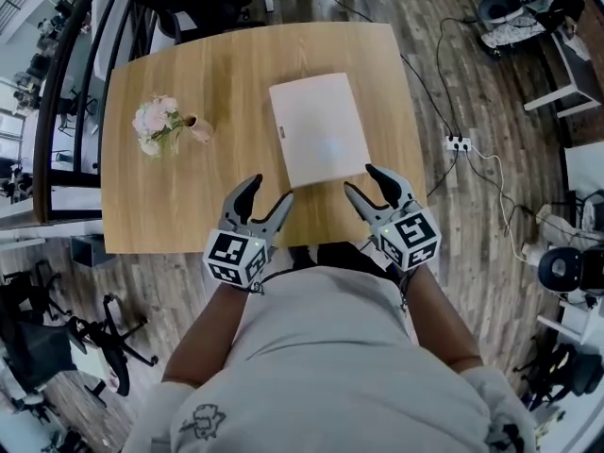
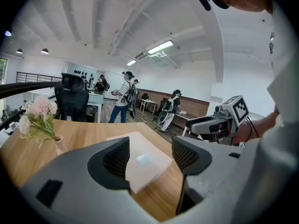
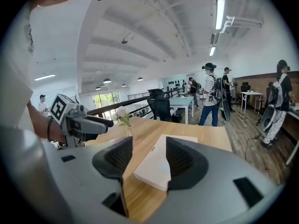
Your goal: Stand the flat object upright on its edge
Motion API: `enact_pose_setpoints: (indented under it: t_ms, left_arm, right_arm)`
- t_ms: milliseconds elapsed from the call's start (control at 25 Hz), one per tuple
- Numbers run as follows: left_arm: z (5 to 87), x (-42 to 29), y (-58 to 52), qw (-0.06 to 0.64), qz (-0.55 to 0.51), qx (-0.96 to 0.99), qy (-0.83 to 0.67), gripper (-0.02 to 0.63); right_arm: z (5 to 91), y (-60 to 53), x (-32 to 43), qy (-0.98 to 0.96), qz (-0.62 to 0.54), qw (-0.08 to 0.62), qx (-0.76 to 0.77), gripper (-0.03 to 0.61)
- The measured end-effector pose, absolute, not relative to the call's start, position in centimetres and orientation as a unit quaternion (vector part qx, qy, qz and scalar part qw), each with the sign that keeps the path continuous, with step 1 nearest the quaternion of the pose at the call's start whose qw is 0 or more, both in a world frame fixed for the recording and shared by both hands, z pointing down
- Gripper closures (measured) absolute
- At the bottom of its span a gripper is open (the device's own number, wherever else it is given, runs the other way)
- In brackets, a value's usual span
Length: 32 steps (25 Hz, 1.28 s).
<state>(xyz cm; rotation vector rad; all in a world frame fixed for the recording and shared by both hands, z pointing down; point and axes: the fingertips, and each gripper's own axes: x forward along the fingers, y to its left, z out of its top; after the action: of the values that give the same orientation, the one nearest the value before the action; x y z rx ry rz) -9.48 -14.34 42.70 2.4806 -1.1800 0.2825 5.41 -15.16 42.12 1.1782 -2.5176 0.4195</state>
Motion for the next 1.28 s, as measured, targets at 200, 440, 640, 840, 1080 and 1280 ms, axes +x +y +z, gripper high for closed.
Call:
enact_pose_setpoints:
  t_ms: [200,440,640,840,1080,1280]
  left_arm:
    - [44.2,-9.4,-16.8,0.204,0.113,0.868,-0.439,0.337]
    - [46.8,-8.9,-20.2,0.229,0.130,0.857,-0.442,0.336]
    - [49.8,-8.3,-21.8,0.262,0.154,0.844,-0.443,0.337]
    - [52.8,-8.2,-23.3,0.299,0.170,0.827,-0.446,0.336]
    - [56.4,-7.9,-24.7,0.331,0.206,0.806,-0.445,0.336]
    - [59.3,-8.2,-25.8,0.354,0.226,0.788,-0.450,0.336]
  right_arm:
    - [44.4,-17.9,6.0,-0.888,0.166,0.186,0.388,0.341]
    - [47.5,-21.7,6.8,-0.889,0.188,0.211,0.361,0.322]
    - [50.7,-24.1,8.5,-0.881,0.227,0.226,0.349,0.316]
    - [53.7,-26.1,9.3,-0.871,0.257,0.247,0.337,0.304]
    - [56.7,-27.9,9.8,-0.862,0.275,0.276,0.323,0.288]
    - [59.8,-29.0,10.6,-0.852,0.289,0.305,0.313,0.268]
